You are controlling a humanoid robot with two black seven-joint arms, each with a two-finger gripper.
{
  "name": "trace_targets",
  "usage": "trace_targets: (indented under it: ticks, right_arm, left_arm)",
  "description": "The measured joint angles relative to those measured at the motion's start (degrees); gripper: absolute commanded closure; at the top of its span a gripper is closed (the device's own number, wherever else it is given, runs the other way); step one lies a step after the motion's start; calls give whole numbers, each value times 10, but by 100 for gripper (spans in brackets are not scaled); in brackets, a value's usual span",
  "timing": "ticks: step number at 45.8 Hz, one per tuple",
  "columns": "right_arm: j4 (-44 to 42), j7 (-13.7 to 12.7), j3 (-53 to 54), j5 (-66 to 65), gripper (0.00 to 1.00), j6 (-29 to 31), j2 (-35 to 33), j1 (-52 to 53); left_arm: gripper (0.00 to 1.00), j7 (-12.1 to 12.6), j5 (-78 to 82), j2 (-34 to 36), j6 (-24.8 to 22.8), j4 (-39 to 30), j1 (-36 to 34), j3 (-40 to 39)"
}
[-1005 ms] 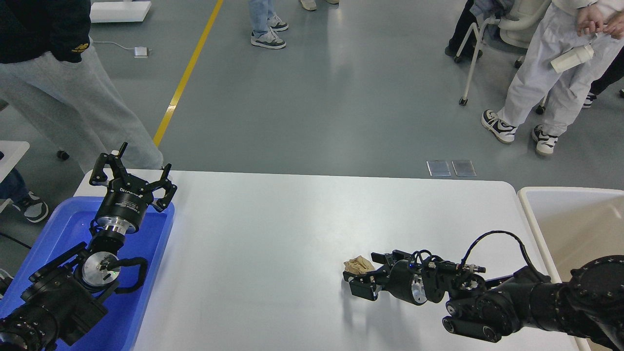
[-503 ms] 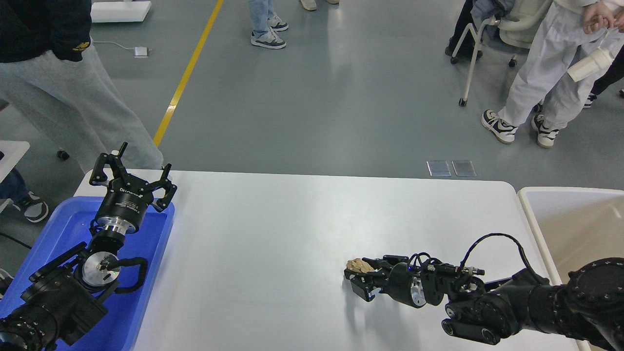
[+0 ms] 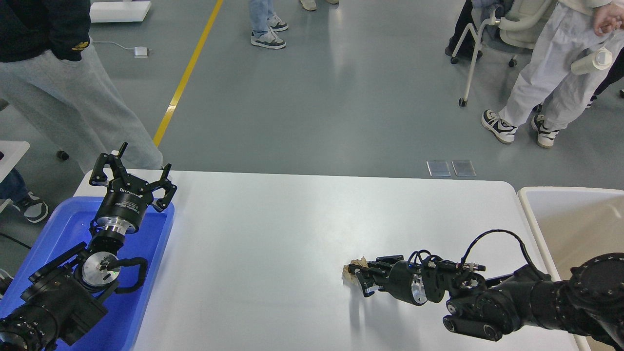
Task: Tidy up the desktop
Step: 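Lift the paper ball and carry it toward the white bin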
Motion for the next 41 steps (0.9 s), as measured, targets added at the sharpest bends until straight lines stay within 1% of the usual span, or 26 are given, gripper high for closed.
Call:
trace_targets:
  ticks: [11,30,41]
  right_arm:
    - [42,0,1,33,100,23,-30,47]
    - [140,1,-30,70,100,79,-119,193]
    - [200,-1,-50,96,100,122,-175,288]
  left_arm:
    - [0,0,0,0,0,0,0,0]
    - [0,0,0,0,0,0,0,0]
    - [0,0,0,0,0,0,0,0]
